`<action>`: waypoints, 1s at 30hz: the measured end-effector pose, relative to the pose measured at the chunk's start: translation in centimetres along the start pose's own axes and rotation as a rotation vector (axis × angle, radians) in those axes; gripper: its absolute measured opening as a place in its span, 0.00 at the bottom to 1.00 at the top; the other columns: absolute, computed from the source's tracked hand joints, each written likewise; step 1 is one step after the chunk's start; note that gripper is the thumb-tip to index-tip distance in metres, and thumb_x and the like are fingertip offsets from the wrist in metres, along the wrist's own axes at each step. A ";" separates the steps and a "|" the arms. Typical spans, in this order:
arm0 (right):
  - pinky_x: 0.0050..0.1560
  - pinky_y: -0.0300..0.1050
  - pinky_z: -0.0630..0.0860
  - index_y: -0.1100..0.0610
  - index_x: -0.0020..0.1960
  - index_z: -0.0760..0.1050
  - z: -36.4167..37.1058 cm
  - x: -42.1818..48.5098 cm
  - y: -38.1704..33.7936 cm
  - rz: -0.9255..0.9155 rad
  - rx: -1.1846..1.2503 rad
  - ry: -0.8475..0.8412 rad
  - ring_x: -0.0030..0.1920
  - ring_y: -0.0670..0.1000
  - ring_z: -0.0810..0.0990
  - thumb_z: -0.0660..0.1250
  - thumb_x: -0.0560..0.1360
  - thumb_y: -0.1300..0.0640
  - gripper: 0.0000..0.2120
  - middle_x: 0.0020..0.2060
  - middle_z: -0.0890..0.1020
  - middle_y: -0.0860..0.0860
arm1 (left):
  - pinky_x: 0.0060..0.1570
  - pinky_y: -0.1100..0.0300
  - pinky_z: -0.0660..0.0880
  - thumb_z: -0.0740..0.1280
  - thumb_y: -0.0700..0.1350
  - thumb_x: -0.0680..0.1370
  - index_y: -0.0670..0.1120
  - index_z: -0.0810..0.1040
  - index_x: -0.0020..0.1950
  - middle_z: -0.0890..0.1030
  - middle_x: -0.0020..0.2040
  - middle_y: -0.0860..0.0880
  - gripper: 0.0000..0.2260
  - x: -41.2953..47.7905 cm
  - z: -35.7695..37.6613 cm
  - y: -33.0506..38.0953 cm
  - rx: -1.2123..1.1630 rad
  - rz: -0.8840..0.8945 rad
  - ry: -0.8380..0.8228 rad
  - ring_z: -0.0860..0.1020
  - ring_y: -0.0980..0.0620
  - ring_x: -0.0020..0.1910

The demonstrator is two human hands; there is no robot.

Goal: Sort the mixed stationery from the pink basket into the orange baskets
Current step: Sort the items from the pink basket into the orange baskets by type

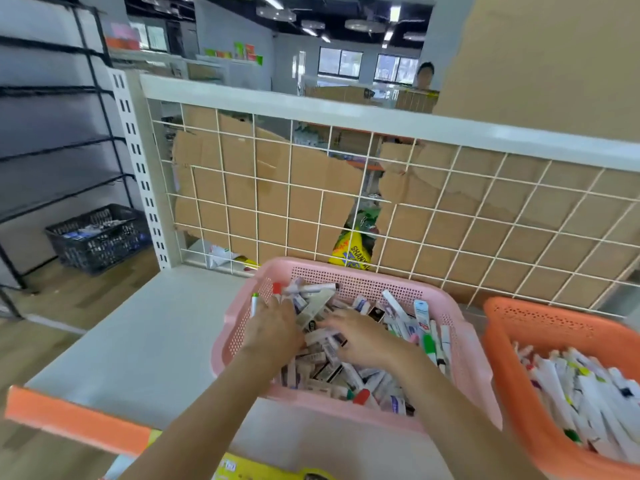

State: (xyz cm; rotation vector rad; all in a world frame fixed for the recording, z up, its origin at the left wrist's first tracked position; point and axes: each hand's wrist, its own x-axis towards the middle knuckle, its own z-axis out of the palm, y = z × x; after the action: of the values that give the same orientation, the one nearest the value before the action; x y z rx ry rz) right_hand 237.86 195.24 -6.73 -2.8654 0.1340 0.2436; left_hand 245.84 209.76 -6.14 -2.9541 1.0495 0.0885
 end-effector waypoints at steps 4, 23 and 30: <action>0.57 0.48 0.69 0.56 0.69 0.68 0.3 0.0 0.1 0.026 -0.150 0.012 0.60 0.53 0.70 0.69 0.72 0.54 0.27 0.60 0.72 0.53 | 0.66 0.50 0.63 0.55 0.49 0.80 0.37 0.57 0.72 0.66 0.69 0.40 0.24 1.4 0.7 -0.2 0.064 0.037 -0.033 0.68 0.43 0.65; 0.37 0.47 0.63 0.56 0.56 0.71 -0.8 -1.3 1.5 0.224 -0.127 0.333 0.45 0.55 0.76 0.59 0.79 0.61 0.07 0.46 0.78 0.52 | 0.41 0.53 0.75 0.63 0.47 0.78 0.43 0.43 0.76 0.79 0.48 0.42 0.35 2.4 1.3 -0.7 -0.788 -0.109 0.138 0.78 0.45 0.41; 0.28 0.46 0.65 0.59 0.58 0.66 -2.5 -2.6 1.1 0.431 0.177 0.546 0.31 0.51 0.71 0.55 0.81 0.52 0.11 0.34 0.74 0.51 | 0.20 0.63 0.61 0.57 0.41 0.80 0.43 0.62 0.64 0.71 0.30 0.49 0.13 1.8 0.3 -0.5 -0.906 -0.097 0.190 0.70 0.54 0.25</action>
State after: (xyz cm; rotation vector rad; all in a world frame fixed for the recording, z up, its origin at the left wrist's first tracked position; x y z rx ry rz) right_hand 235.59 193.67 -4.21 -2.6171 0.8311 -0.4567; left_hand 247.48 209.02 -6.57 -3.8795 1.0952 0.3838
